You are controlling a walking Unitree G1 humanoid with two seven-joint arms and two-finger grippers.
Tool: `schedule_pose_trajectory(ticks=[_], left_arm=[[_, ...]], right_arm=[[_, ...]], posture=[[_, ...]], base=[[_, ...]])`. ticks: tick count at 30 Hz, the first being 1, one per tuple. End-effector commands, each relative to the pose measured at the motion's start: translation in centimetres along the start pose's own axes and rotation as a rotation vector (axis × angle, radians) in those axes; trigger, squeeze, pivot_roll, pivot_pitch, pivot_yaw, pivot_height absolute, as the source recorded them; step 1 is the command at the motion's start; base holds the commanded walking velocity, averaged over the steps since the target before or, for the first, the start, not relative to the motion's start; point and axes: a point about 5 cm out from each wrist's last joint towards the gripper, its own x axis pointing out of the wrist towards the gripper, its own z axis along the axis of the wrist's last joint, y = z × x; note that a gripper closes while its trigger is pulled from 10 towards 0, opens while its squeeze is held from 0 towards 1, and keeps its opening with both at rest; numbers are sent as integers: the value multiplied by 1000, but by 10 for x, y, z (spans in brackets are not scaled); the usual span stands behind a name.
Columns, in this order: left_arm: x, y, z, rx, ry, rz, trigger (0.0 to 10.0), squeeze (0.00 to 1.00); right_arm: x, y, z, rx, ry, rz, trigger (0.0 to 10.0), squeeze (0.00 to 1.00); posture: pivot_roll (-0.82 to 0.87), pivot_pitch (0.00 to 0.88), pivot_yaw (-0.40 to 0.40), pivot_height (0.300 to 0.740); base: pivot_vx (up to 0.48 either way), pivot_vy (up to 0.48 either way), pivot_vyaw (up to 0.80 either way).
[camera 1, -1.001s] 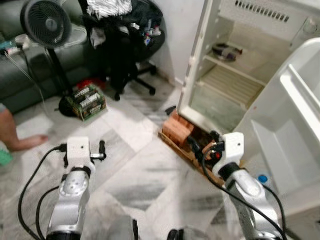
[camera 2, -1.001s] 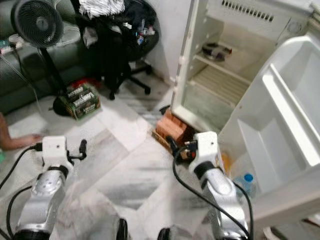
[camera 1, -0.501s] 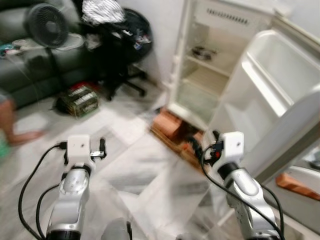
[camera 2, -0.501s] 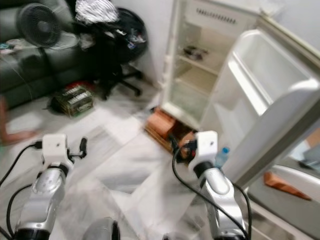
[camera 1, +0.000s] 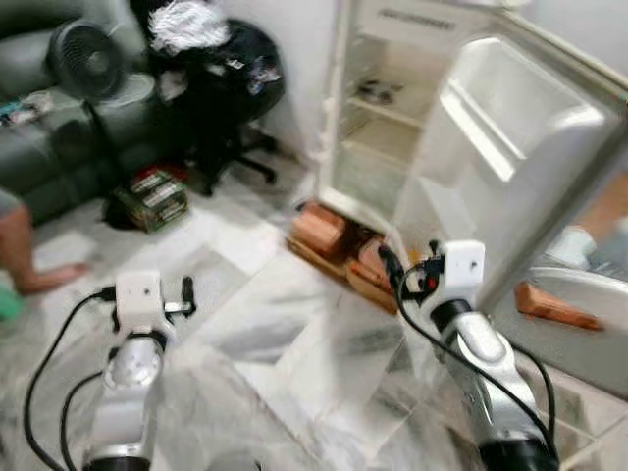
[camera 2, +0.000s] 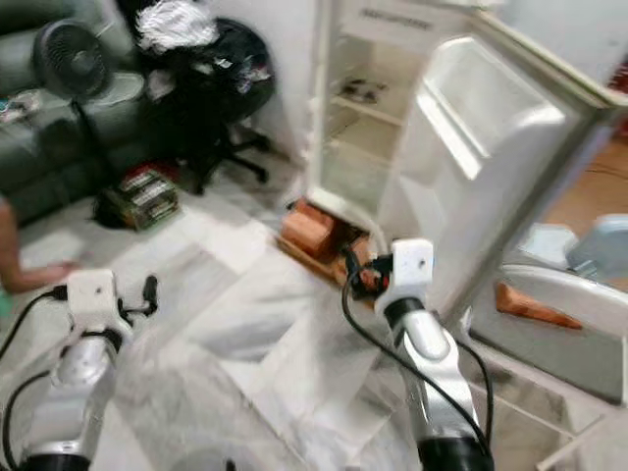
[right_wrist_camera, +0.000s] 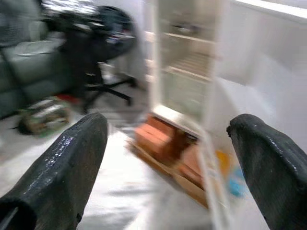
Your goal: Restocking fridge
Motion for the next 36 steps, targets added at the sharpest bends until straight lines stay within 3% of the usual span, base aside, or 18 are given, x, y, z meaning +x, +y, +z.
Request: schedule_pose_trajectory(ticks=[1, 9, 16, 23, 28, 31, 36], left_arm=[[2, 1, 5, -2, -21, -5, 10000, 0], [1, 1, 5, 3, -30, -20, 10000, 0], [0, 0, 5, 25, -32, -32, 10000, 0], [0, 0, 3, 26, -19, -34, 10000, 0], [-1, 1, 1, 56, -9, -34, 10000, 0], [-1, 0, 0, -2, -15, -26, 10000, 0], [-1, -2, -1, 9, -5, -40, 10000, 0]], right_arm=[[3, -1, 4, 5, -18, -16, 10000, 0], [11, 1, 11, 11, -53, -22, 10000, 0], [18, -1, 21, 15, -89, -46, 10000, 0], [22, -4, 24, 13, -108, -61, 10000, 0], [23, -3, 27, 14, -119, -63, 10000, 0], [24, -2, 28, 14, -126, -62, 10000, 0], [24, -3, 28, 12, -131, -64, 10000, 0]], posture=[[94, 13, -27, 740], [96, 11, -25, 740], [98, 8, -24, 740], [102, 8, -24, 740], [102, 8, -24, 740], [100, 9, -24, 740], [103, 9, -26, 740]], base=[[0, 0, -800], [132, 260, -200], [414, 147, 0], [480, 0, -745], [461, 0, 0], [300, 0, 0], [0, 0, 0]])
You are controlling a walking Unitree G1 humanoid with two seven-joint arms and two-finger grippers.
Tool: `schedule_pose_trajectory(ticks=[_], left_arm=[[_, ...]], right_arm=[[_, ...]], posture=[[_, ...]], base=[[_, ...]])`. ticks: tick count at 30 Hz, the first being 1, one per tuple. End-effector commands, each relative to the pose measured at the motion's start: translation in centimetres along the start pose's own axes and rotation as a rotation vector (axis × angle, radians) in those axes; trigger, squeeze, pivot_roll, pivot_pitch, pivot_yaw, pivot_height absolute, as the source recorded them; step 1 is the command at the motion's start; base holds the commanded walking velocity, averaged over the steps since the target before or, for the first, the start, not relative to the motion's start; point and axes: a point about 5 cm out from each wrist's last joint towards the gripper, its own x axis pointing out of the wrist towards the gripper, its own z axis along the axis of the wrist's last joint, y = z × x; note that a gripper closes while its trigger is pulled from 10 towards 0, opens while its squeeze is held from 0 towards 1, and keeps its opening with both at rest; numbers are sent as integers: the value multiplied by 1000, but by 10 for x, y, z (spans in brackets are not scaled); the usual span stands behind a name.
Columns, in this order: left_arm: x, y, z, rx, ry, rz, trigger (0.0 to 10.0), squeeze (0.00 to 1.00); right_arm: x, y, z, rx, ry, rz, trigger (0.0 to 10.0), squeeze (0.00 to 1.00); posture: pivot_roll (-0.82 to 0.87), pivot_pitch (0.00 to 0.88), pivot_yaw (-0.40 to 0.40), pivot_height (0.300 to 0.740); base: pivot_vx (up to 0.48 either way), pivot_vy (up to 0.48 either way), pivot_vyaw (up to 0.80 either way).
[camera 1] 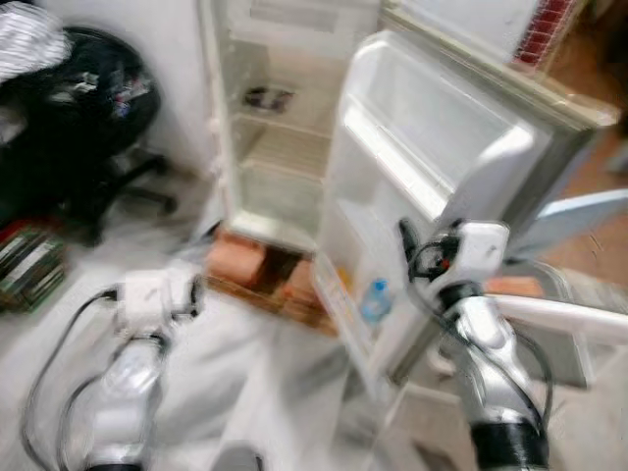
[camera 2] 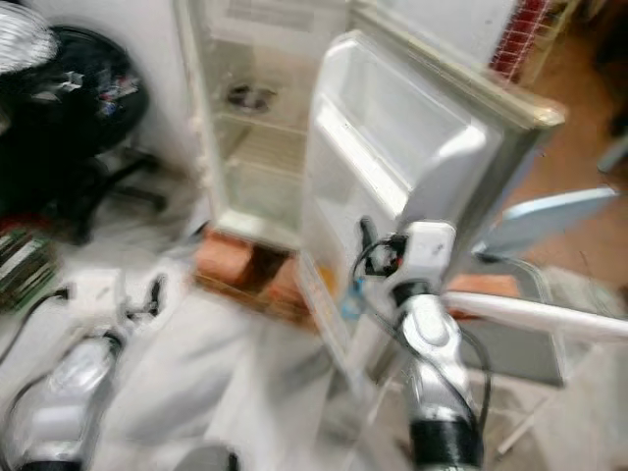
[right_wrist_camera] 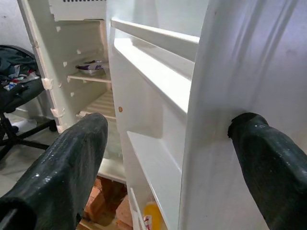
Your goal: Restocking fridge
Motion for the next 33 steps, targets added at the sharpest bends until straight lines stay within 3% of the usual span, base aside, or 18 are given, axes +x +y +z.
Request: schedule_pose_trajectory(ticks=[1, 10, 19, 25, 33], left_arm=[[-6, -2, -10, -4, 41, -13, 10000, 0], [-8, -5, -12, -8, 44, -21, 10000, 0], [-8, -3, -11, -11, 40, -9, 10000, 0], [-7, -2, -10, -30, 30, 6, 10000, 0], [-8, -1, -12, 7, 53, 7, 10000, 0]], right_arm=[[5, -11, 8, -17, -18, -36, 10000, 0], [4, -14, 8, -22, -26, -42, 10000, 0], [5, -19, 11, -30, -51, -66, 10000, 0], [9, -21, 12, -41, -52, -67, 10000, 0], [15, -25, 14, -72, -57, -99, 10000, 0]], posture=[[103, 9, -26, 740], [104, 7, -29, 740], [106, 7, -28, 740], [111, 1, -30, 740], [113, 0, -30, 740]], base=[[0, 0, 0], [0, 0, 0], [0, -463, 0], [0, 0, 0], [0, 0, 0]])
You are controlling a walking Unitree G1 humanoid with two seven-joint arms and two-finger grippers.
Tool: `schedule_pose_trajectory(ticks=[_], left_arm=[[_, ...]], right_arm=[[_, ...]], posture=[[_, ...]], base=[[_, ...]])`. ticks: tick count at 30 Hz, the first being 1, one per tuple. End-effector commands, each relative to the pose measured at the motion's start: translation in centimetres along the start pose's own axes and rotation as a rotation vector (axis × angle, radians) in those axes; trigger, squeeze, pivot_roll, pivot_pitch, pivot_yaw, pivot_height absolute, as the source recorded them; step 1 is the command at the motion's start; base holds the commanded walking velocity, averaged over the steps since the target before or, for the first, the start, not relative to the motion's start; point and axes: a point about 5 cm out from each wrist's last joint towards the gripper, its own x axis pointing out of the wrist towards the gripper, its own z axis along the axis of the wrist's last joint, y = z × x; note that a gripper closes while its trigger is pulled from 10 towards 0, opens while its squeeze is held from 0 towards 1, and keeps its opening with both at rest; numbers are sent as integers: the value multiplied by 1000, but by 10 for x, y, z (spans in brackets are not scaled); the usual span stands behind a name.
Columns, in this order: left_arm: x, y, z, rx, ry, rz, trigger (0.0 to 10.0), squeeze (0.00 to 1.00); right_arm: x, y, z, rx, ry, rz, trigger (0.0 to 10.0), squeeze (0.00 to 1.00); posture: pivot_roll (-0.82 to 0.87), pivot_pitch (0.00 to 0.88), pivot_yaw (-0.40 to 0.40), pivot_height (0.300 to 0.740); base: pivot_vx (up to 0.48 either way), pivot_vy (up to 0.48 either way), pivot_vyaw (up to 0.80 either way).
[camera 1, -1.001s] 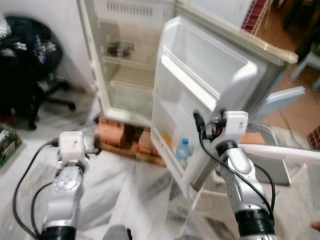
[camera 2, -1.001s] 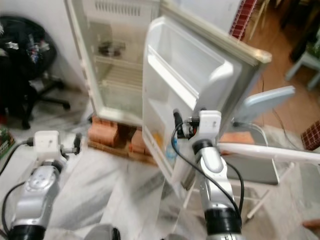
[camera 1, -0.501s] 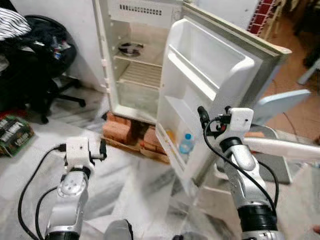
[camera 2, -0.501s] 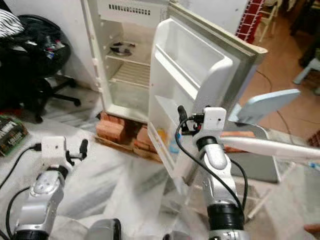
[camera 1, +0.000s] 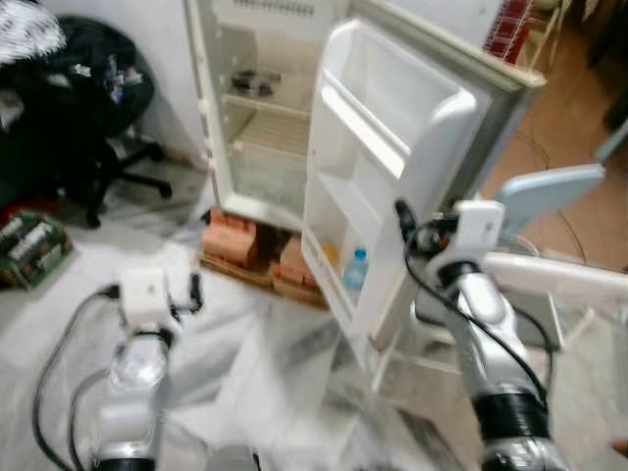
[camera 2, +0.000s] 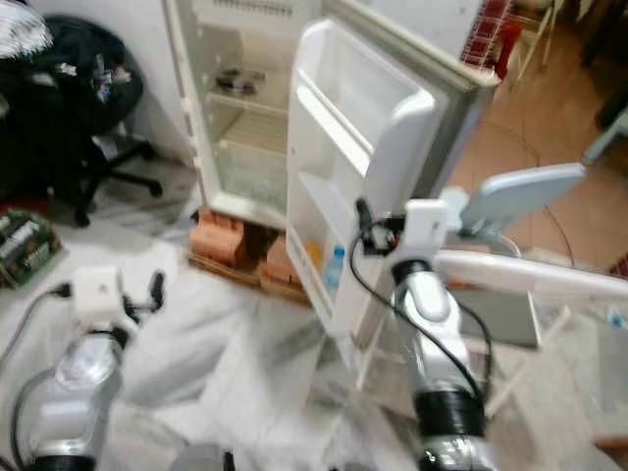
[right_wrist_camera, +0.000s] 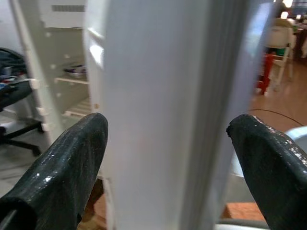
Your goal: Restocking fridge
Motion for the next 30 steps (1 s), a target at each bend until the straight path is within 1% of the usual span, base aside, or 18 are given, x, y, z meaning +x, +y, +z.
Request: schedule_pose_trajectory(ticks=[1, 3, 4, 5, 6, 8, 9, 11, 12, 14, 18, 19, 20, 25, 30], left_arm=[[1, 5, 0, 29, 11, 14, 10000, 0], [1, 5, 0, 23, 9, 13, 10000, 0], [1, 5, 0, 24, 11, 11, 10000, 0], [0, 6, 0, 29, 16, 12, 10000, 0], [0, 6, 0, 29, 16, 13, 10000, 0], [-3, 9, -4, 45, 49, 17, 10000, 0], [-3, 9, -4, 45, 49, 17, 10000, 0], [-10, 13, -14, 57, 115, 17, 10000, 0], [-11, 14, -16, 59, 127, 16, 10000, 0], [-21, 19, -23, 54, 167, 15, 10000, 0], [-30, 24, -30, 61, 202, 21, 10000, 0], [-36, 28, -34, 64, 222, 35, 10000, 0], [-40, 30, -37, 65, 236, 42, 10000, 0], [-46, 30, -37, 62, 250, 47, 10000, 0], [-46, 32, -37, 62, 260, 47, 10000, 0]], right_arm=[[8, 2, 5, -6, -15, -16, 10000, 0], [10, 1, 6, -6, -16, -26, 10000, 0], [13, 1, 6, -23, -12, -30, 10000, 0], [17, -1, 6, -45, -4, -43, 10000, 0], [18, -2, 7, -44, -2, -49, 10000, 0], [31, -5, 10, -45, 5, -56, 10000, 0], [31, -5, 10, -45, 5, -56, 10000, 0], [46, -4, 19, -25, -5, -41, 10000, 0], [49, -3, 21, -18, -5, -38, 10000, 0], [64, -2, 34, 3, -29, -42, 10000, 0], [74, -2, 47, 2, -53, -50, 10000, 0], [80, -3, 54, 1, -66, -64, 10000, 0], [82, -4, 57, 7, -69, -75, 10000, 0], [87, -5, 58, 8, -68, -77, 10000, 0], [92, -10, 64, -5, -82, -106, 10000, 0]], posture=[[113, 0, -30, 740], [116, 4, -29, 740], [117, 5, -29, 740], [120, 7, -28, 740], [126, 14, -27, 740], [133, 18, -28, 740], [133, 18, -28, 740], [154, 31, -29, 740], [154, 31, -29, 740], [181, 49, -35, 740], [204, 58, -44, 740], [214, 63, -47, 740], [221, 66, -52, 740], [229, 74, -53, 740], [233, 75, -48, 740]], base=[[0, 0, 0], [0, 0, 0], [0, 0, 0], [0, 0, 0], [0, 0, 0], [0, 0, 0], [0, 0, 0], [0, 0, 0], [0, 0, 0], [0, 0, 0], [0, 0, 0], [0, 0, 0], [0, 0, 0], [0, 0, 0], [0, 0, 0]])
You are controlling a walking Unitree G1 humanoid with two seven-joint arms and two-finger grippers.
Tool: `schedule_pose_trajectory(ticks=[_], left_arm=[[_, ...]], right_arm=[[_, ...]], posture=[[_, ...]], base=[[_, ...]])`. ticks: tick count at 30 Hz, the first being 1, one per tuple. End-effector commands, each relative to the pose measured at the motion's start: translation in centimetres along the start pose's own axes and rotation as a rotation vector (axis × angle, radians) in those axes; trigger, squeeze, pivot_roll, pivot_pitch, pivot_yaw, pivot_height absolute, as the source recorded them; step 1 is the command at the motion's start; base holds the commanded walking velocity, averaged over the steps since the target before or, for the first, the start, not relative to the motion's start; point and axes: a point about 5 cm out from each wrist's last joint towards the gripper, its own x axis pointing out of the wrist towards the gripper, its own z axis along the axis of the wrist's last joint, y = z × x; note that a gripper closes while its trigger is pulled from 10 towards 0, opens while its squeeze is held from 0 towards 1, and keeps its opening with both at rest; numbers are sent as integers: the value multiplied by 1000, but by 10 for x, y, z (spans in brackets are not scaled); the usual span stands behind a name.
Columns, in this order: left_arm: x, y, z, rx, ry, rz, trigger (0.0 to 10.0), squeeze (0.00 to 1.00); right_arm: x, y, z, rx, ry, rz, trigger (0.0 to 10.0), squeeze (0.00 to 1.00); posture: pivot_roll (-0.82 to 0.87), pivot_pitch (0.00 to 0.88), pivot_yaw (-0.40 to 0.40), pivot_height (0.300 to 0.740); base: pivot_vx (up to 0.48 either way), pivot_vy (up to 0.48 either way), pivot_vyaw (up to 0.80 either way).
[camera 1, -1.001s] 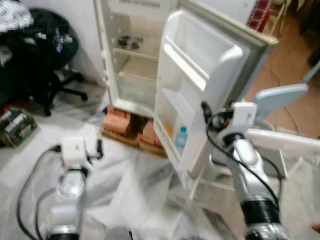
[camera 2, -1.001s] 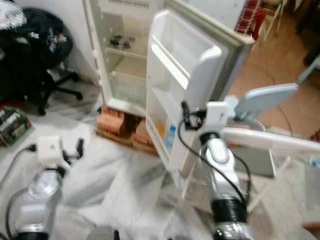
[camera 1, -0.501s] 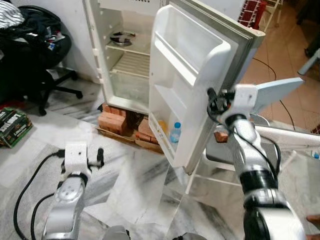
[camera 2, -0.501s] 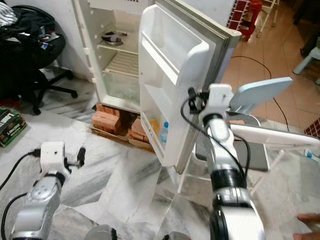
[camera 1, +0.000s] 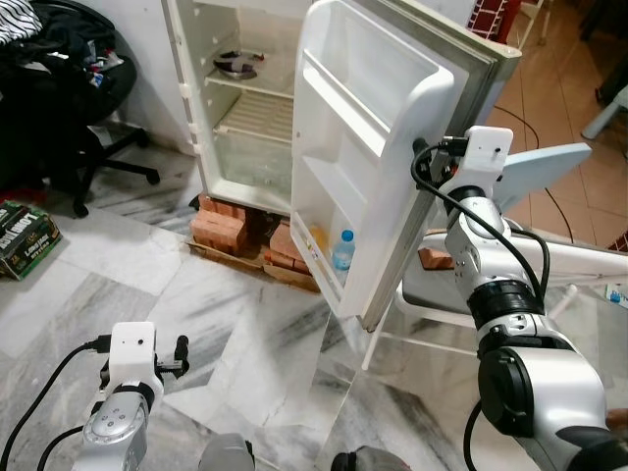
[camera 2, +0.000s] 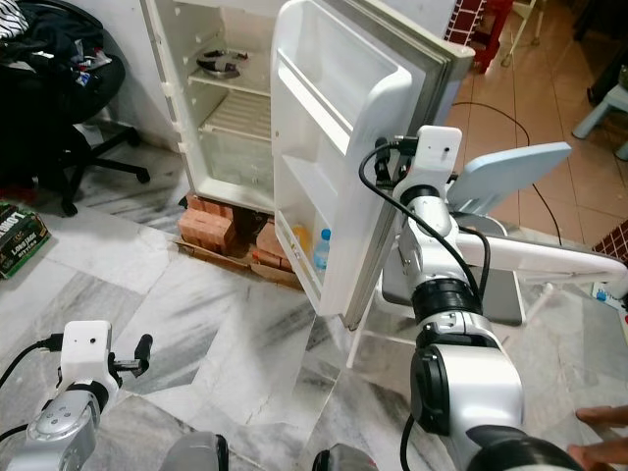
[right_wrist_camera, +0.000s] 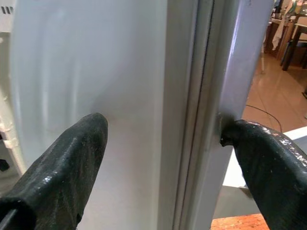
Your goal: Restocking fridge
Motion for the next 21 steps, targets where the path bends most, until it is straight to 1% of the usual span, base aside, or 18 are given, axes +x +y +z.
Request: schedule_pose_trajectory(ticks=[1, 3, 5, 6, 8, 9, 10, 11, 12, 13, 14, 15, 16, 17, 18, 19, 20, 21], left_arm=[[0, 2, 5, 5, -10, -3, 10000, 0], [0, 3, 7, 11, -9, -4, 10000, 0], [0, 3, 7, 9, -10, -4, 10000, 0], [-1, 2, 8, 4, -13, -7, 10000, 0], [-1, 0, 9, 6, -17, -11, 10000, 0], [-1, -2, 11, 0, -26, -21, 10000, 0], [-2, -3, 11, -1, -29, -27, 10000, 0], [-2, -3, 11, 0, -27, -27, 10000, 0], [-3, -3, 11, 0, -26, -27, 10000, 0], [-3, -3, 11, 0, -26, -26, 10000, 0], [-3, -2, 10, -3, -27, -26, 10000, 0], [-4, -2, 10, -5, -27, -24, 10000, 0], [-4, -2, 10, -5, -27, -24, 10000, 0], [-4, -1, 10, -7, -28, -23, 10000, 0], [-3, -1, 10, -8, -27, -22, 10000, 0], [-2, 0, 9, -9, -25, -22, 10000, 0], [-2, 0, 9, -9, -25, -22, 10000, 0], [0, 0, 8, -9, -22, -26, 10000, 0]], right_arm=[[8, -6, 23, -1, -74, -23, 10000, 0], [11, -6, 25, -7, -74, -36, 10000, 0], [12, -4, 26, 18, -76, -29, 10000, 0], [13, 1, 28, 49, -73, -14, 10000, 0], [15, 20, 28, 125, -64, 98, 10000, 0], [10, 58, 29, 330, -33, 369, 10000, 0], [-8, 94, 35, 508, -28, 707, 10000, 0], [-19, 106, 38, 559, -28, 843, 10000, 0], [-38, 117, 45, 611, -36, 1018, 10000, 0], [-62, 122, 54, 660, -50, 1197, 10000, 0], [-116, 123, 71, 749, -58, 1538, 10000, 0], [-139, 118, 78, 792, -56, 1660, 10000, 0], [-139, 118, 78, 792, -56, 1660, 10000, 0], [-153, 115, 82, 818, -51, 1725, 10000, 0], [-161, 110, 84, 845, -43, 1740, 10000, 0], [-165, 104, 84, 861, -28, 1726, 10000, 0], [-165, 104, 84, 861, -28, 1726, 10000, 0], [-162, 95, 77, 854, -2, 1656, 10000, 0]], posture=[[233, 75, -48, 740], [232, 75, -45, 740], [232, 75, -45, 740], [233, 75, -45, 740], [233, 75, -45, 740], [242, 72, -49, 740], [243, 72, -51, 740], [243, 72, -51, 740], [245, 72, -52, 740], [245, 72, -52, 740], [241, 70, -58, 740], [235, 71, -60, 740], [235, 71, -60, 740], [235, 71, -60, 740], [229, 71, -60, 740], [218, 71, -57, 740], [218, 71, -57, 740], [204, 70, -52, 740]], base=[[0, 0, 0], [0, 0, 0], [0, 0, 0], [0, 0, 0], [0, 0, 0], [0, 0, 0], [0, 0, 0], [0, 0, 0], [0, 0, 0], [0, 0, 0], [0, 0, 0], [0, 0, 0], [0, 0, 0], [0, 0, 0], [0, 0, 0], [0, 0, 0], [0, 0, 0], [0, 0, 0]])
